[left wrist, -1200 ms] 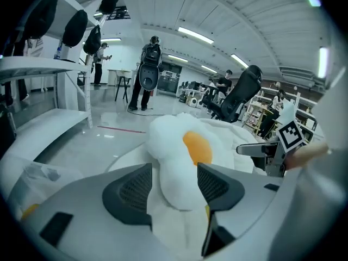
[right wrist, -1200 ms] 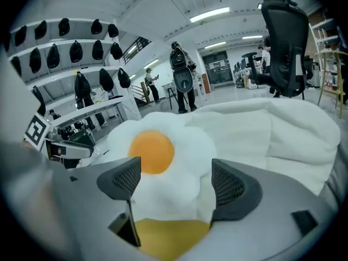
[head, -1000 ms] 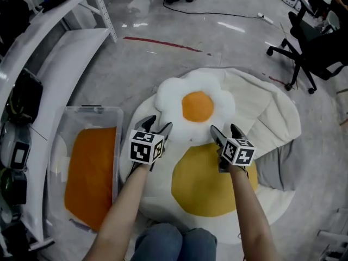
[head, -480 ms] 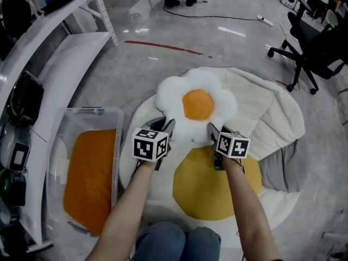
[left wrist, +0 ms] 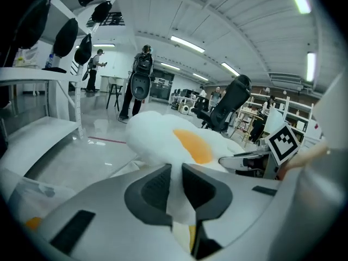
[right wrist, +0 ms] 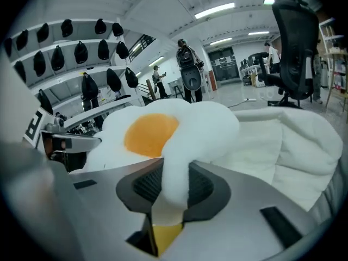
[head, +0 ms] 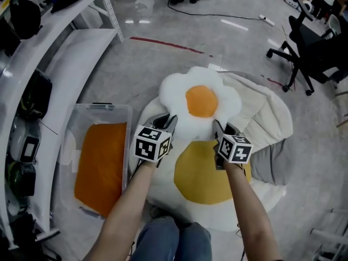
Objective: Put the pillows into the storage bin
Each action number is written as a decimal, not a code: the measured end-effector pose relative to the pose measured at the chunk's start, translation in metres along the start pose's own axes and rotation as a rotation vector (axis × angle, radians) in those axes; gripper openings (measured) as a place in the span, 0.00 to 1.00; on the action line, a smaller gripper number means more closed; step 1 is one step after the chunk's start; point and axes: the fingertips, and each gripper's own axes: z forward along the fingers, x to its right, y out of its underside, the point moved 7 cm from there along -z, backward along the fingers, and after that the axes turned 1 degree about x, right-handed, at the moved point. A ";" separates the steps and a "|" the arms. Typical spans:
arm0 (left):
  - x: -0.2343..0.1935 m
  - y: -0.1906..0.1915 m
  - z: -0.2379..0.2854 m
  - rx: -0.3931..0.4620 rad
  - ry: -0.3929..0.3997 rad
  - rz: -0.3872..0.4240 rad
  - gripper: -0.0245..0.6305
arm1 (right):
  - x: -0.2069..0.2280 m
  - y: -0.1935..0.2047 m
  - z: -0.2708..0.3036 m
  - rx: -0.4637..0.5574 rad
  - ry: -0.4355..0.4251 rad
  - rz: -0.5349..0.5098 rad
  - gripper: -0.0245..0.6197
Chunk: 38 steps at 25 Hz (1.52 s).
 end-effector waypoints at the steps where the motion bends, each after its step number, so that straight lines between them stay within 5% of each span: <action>1: 0.002 -0.010 -0.011 -0.002 -0.004 -0.014 0.13 | -0.007 -0.012 -0.009 -0.006 -0.005 -0.016 0.18; 11: -0.011 -0.094 -0.138 0.022 -0.113 -0.115 0.13 | -0.115 -0.121 -0.060 -0.047 -0.106 -0.138 0.19; 17: -0.063 -0.089 -0.227 0.048 -0.268 -0.184 0.13 | -0.216 -0.135 -0.039 -0.076 -0.245 -0.221 0.19; 30: -0.173 0.082 -0.423 0.044 -0.618 -0.434 0.14 | -0.461 -0.002 0.036 -0.273 -0.592 -0.425 0.20; 38: -0.171 0.216 -0.462 0.002 -0.707 -0.590 0.14 | -0.511 0.112 0.048 -0.401 -0.689 -0.558 0.21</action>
